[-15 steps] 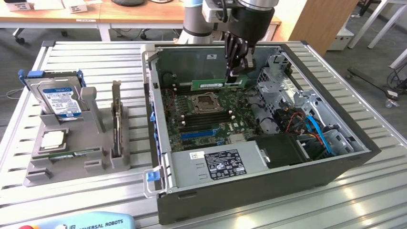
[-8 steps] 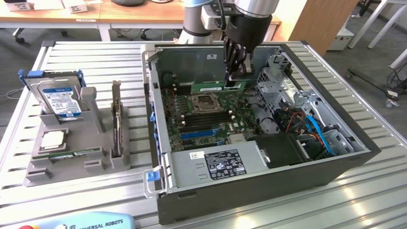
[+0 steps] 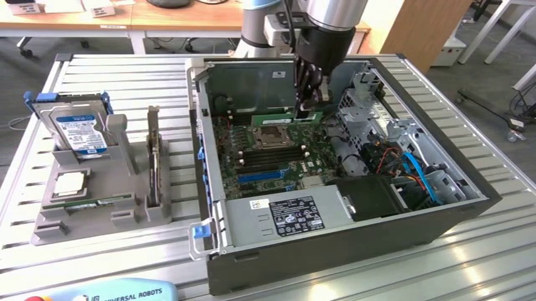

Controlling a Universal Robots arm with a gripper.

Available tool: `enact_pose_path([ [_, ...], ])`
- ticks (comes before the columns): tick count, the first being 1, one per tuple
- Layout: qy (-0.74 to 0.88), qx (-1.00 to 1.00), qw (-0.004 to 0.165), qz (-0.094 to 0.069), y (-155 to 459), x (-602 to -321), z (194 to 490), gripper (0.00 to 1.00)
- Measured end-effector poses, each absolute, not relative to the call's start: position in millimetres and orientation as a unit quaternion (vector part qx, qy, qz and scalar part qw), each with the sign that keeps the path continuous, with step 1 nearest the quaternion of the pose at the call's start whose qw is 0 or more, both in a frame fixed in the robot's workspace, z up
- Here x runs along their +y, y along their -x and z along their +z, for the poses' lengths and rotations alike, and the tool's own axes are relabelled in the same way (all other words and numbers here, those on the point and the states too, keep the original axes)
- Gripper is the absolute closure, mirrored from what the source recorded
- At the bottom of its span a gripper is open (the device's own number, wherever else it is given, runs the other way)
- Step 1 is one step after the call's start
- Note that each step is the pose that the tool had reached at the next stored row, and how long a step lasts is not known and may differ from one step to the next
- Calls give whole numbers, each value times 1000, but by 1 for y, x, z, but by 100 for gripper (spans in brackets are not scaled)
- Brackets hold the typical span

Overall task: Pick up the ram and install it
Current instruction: 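Insert the ram into the slot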

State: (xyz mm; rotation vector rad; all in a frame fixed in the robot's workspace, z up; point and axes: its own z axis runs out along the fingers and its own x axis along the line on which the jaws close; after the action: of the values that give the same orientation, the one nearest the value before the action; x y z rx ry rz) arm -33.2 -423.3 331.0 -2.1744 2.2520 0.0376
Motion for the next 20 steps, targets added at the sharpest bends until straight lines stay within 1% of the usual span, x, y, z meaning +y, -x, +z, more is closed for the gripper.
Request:
enact_pose_path([
  [13,695,719,6,12,33,-423,318,89],
  [20,695,719,6,12,33,-423,317,89],
])
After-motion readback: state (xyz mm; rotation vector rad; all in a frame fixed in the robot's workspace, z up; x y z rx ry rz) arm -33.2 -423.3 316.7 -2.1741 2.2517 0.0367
